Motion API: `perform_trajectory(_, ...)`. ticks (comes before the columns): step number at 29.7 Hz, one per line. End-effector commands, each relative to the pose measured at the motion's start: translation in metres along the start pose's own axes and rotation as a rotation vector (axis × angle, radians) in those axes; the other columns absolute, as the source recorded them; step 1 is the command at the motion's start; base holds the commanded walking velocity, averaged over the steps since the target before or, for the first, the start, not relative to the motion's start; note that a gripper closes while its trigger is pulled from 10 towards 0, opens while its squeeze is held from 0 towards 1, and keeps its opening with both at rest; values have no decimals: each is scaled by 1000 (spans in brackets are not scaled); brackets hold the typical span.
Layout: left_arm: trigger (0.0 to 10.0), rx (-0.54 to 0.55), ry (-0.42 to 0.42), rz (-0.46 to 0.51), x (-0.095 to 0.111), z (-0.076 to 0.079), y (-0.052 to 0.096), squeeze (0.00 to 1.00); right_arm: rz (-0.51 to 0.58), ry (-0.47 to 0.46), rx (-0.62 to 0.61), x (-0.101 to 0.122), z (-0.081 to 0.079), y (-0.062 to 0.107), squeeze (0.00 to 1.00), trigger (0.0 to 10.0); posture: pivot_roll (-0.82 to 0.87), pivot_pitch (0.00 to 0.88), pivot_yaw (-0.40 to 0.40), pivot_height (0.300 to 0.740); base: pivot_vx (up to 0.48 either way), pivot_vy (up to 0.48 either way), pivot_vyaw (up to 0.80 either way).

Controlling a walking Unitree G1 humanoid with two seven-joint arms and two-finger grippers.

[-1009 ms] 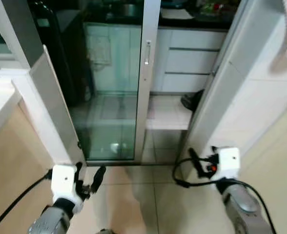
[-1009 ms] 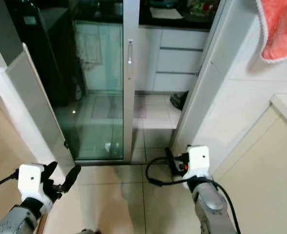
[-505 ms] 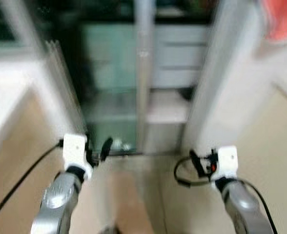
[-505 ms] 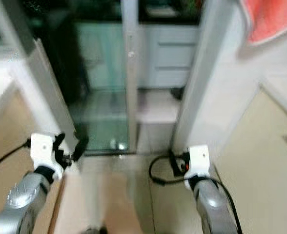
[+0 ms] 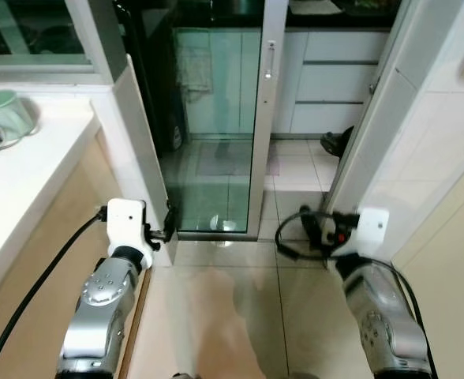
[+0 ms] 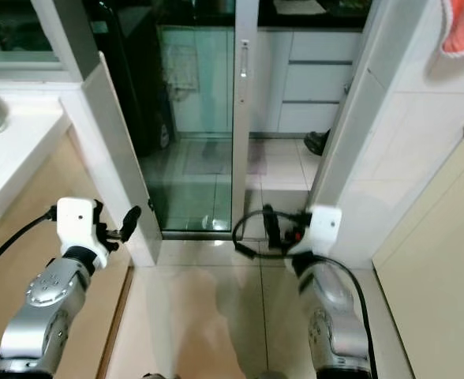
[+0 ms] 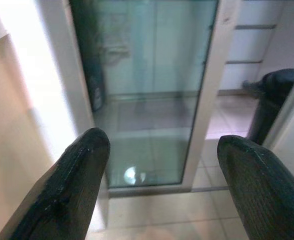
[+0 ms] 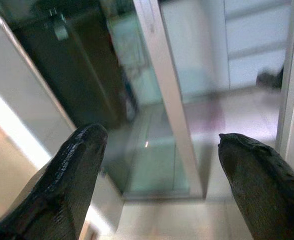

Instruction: Restocking fridge

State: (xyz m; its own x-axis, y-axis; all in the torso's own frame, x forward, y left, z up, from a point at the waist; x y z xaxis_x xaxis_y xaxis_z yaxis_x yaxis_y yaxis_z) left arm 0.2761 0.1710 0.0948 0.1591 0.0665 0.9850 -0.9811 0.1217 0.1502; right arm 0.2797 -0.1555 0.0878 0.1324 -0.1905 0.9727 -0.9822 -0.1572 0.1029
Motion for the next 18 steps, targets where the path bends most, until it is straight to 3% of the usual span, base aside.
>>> perform_trajectory(1,10000,3,-10,-5,-1,0,-3,0,-36,35,-21,-9,1,-1,141,10000,-190,0,57,740,0,0,0)
perform_trajectory(3,10000,1,-4,-9,-1,0,-5,0,-41,69,-16,-10,-3,-4,137,10000,-186,0,53,740,0,0,0)
perform_trajectory(6,10000,-5,-1,-25,-4,4,-7,0,-152,101,-12,-19,-3,3,149,10000,-189,0,54,740,0,0,0)
perform_trajectory(11,10000,-11,-4,-35,-5,6,-7,0,-237,138,27,-27,-3,9,149,10000,-201,0,57,740,0,0,0)
perform_trajectory(15,10000,-5,-63,-69,-12,0,10,0,-248,104,76,-27,-5,17,149,10000,-207,0,58,740,0,0,0)
perform_trajectory(18,10000,10,-61,-97,-16,-8,20,0,-258,97,106,-26,-5,23,145,10000,-201,0,52,740,0,0,0)
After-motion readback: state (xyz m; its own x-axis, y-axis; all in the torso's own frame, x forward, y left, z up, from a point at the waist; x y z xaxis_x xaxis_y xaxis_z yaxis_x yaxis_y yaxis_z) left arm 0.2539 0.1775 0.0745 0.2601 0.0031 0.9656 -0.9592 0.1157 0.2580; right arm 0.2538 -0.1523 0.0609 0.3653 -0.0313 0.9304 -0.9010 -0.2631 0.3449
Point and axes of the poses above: a point about 5 cm out from each wrist's last joint towards the gripper, its own y axis pointing back from the gripper into the wrist, its own x axis along the axis of the wrist's last joint, z = x × y, the point moved 1 cm from there along -y, pointing out of the wrist towards the gripper, and after that the axes turned 5 degrees about y, right-handed, at the moved point
